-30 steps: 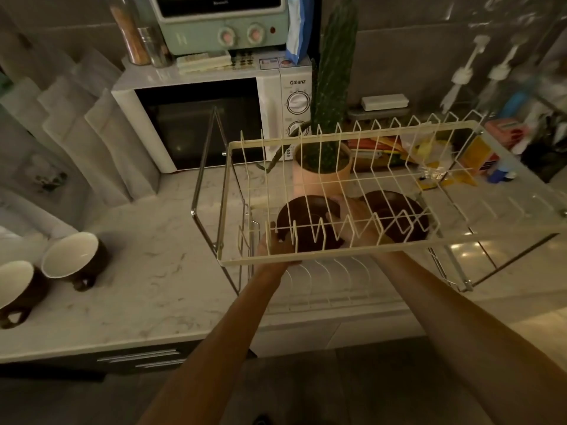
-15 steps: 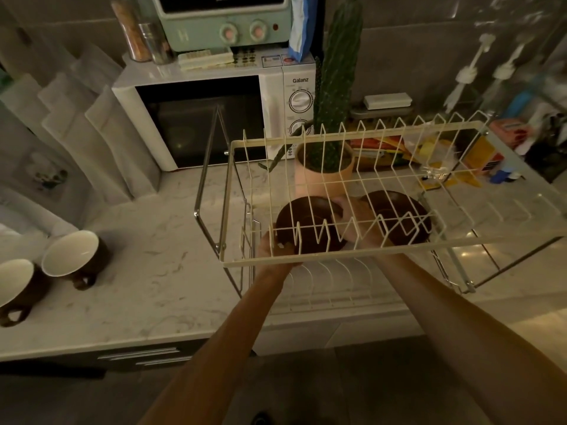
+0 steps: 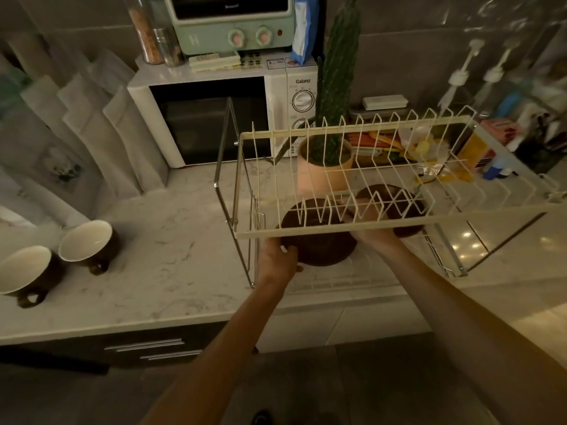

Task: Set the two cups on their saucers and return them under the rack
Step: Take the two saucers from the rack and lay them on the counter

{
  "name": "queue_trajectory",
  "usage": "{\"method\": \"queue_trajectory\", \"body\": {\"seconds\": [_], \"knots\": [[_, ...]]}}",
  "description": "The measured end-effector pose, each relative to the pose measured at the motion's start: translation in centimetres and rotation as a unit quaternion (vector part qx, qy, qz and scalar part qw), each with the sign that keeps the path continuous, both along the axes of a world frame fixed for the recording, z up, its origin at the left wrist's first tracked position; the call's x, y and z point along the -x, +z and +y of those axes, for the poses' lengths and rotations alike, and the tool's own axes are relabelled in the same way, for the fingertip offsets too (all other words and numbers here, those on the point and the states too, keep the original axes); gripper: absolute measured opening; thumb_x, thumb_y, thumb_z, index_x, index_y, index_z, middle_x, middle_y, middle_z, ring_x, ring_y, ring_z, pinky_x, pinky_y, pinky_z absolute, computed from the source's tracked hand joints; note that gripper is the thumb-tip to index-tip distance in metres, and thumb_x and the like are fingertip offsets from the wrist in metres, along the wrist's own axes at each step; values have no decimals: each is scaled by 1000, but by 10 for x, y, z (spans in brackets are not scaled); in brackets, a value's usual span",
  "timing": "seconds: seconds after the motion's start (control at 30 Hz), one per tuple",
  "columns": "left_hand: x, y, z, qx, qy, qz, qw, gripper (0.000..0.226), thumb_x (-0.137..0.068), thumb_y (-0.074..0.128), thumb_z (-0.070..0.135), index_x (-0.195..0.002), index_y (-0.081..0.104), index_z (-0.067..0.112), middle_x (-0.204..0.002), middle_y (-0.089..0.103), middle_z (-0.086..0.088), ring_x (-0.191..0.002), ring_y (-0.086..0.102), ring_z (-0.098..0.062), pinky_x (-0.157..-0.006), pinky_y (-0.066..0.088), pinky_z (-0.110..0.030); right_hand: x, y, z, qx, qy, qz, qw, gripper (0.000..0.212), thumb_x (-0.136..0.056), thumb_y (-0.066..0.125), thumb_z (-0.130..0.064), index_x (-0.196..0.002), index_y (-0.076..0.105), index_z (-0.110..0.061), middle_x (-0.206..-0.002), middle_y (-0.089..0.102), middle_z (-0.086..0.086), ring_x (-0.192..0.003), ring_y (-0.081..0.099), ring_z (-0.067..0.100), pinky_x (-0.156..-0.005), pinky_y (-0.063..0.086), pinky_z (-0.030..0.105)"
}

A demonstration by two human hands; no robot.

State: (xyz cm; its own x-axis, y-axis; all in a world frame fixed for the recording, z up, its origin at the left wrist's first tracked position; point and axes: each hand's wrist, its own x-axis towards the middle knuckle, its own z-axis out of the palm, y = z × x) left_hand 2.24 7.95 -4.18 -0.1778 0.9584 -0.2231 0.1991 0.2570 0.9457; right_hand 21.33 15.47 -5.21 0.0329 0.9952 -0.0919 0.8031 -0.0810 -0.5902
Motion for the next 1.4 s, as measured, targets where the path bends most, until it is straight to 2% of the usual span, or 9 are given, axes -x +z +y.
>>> {"method": "queue_trajectory", "body": {"seconds": [0.1,0.23,0.5,0.6,0.77,0.93,1.03,1.2,1.4], "knots": [[3,6,-17,-12,-29,-1,1000,46,-93,51,2,-135,47,20,-114,56,2,-95,67,-21,-59,59,-26,6,19,-17,-7,-9,-13,1000,46,-92,41,-52,-109,65,-15,-107,69,11,-104,65,34,-88,54,47],[11,9,-38,-24,-60,7,998,50,-93,53,4,-138,44,23,-106,55,8,-88,67,-16,-61,60,-28,14,35,-48,18,-26,-54,998,31,-97,55,-29,-116,67,-7,-118,68,14,-114,61,35,-94,48,40],[28,5,-84,-32,-104,47,993,49,-93,54,7,-138,45,24,-112,56,6,-81,70,-15,-57,59,-26,9,34,-95,24,12,-28,999,18,-91,61,-24,-79,71,-15,-82,73,7,-78,69,25,-67,51,33],[39,2,-103,-30,-106,67,992,48,-94,54,8,-137,45,25,-116,57,2,-81,70,-15,-56,58,-24,16,37,-115,43,23,-13,999,17,-93,60,-25,-89,74,-16,-83,74,6,-64,67,20,-61,54,35],[65,0,-123,2,-112,80,991,52,-93,55,8,-141,42,24,-121,58,-3,-80,70,-15,-54,56,-21,35,35,-135,103,46,-12,994,19,-91,62,-26,-91,75,-11,-87,74,8,-77,71,24,-71,62,43],[98,-9,-137,41,-104,103,988,55,-92,57,10,-143,41,25,-122,62,-5,-80,71,-17,-62,62,-32,62,33,-146,143,88,-6,986,16,-90,63,-24,-88,73,-11,-83,74,6,-73,71,16,-46,51,22],[119,-13,-145,55,-92,102,989,54,-92,57,10,-142,42,26,-109,68,-1,-81,72,-15,-62,62,-32,82,31,-149,151,109,4,983,17,-90,63,-23,-87,73,-10,-82,75,5,-73,72,16,-46,49,21],[155,-9,-153,50,-50,96,993,53,-94,53,7,-142,42,26,-90,66,11,-77,67,-7,-53,53,-16,122,24,-147,142,138,20,980,18,-91,63,-25,-84,74,-12,-78,76,4,-69,74,18,-48,55,24],[203,-6,-152,59,3,98,993,53,-96,51,10,-145,38,25,-116,65,-9,-94,68,-20,-72,60,-30,175,16,-142,124,153,38,980,16,-93,63,-23,-82,71,-14,-73,73,2,-61,72,16,-50,58,27]]}}
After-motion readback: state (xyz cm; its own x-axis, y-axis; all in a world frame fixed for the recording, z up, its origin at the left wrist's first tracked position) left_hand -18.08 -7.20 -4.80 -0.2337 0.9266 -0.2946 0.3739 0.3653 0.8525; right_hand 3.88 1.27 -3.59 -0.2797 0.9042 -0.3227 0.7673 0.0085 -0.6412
